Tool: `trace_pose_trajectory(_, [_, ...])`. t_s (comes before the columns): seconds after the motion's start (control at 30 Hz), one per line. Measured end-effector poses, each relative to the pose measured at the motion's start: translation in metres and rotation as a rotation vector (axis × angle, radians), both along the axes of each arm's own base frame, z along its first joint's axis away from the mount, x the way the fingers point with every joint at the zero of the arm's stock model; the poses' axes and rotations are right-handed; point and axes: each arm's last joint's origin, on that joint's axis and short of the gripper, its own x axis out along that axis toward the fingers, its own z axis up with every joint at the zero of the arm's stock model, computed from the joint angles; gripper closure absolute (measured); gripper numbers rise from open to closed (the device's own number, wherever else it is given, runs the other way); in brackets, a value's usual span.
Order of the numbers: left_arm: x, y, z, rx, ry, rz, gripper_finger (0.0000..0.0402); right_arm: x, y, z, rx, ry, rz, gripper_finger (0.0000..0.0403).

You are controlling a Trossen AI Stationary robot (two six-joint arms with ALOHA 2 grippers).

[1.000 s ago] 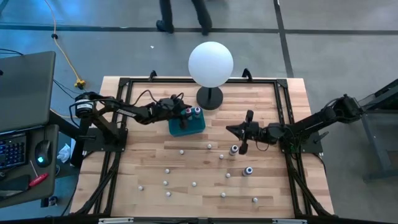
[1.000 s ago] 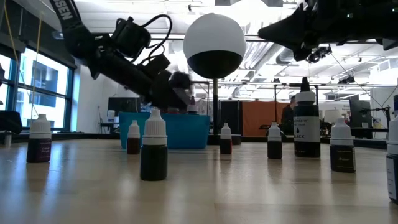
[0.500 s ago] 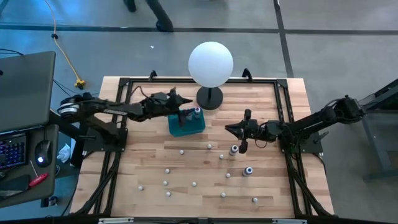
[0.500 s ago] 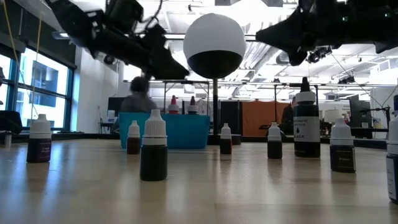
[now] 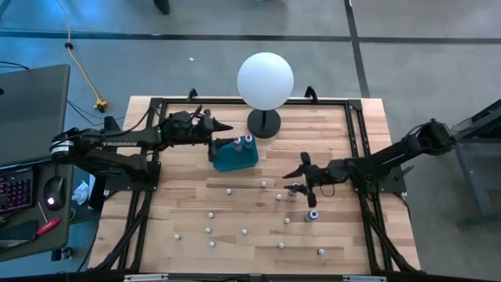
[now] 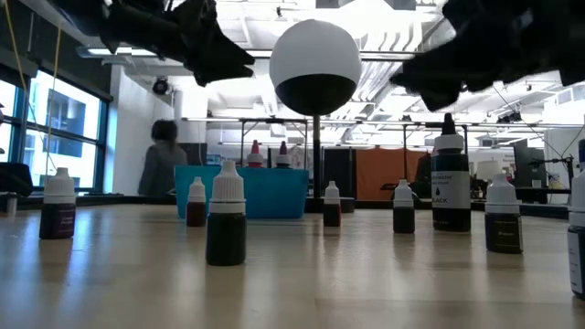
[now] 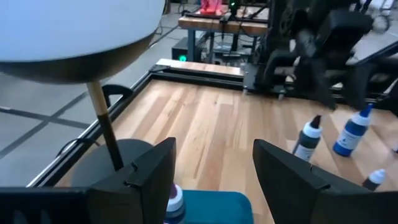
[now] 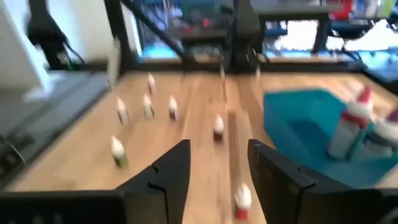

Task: Pick & Place food coloring
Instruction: Put the large black food coloring bottle into the blue bin

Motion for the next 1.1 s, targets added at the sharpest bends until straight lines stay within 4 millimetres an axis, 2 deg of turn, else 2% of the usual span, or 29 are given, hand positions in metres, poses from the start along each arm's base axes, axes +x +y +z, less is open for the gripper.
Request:
trace_pose_trajectory(0.2, [0.0, 0.0, 0.0, -0.001, -0.003, -0.007, 0.0189, 0.004, 0.002, -0.02, 0.045, 0.13, -0.038, 0.0242])
trace_pose_trajectory(0.6, [0.0, 0.0, 0.0, -0.001, 0.001, -0.004, 0.0189, 0.009, 0.003, -0.048, 0.019, 0.253, -0.085, 0.0242])
trace_pose_trajectory(0.73, [0.0, 0.0, 0.0, -0.001, 0.001, -0.004, 0.0188, 0.01, 0.003, -0.051, 0.023, 0.26, -0.086, 0.0259])
trace_pose_trajectory(0.9, [0.0, 0.0, 0.0, -0.001, 0.001, -0.004, 0.0188, 0.012, 0.001, -0.05, 0.041, 0.242, -0.118, 0.0317])
trace_pose_trajectory(1.1, [0.0, 0.0, 0.0, -0.003, 0.0, -0.011, 0.0188, 0.017, -0.001, -0.035, 0.086, 0.079, -0.139, 0.0319])
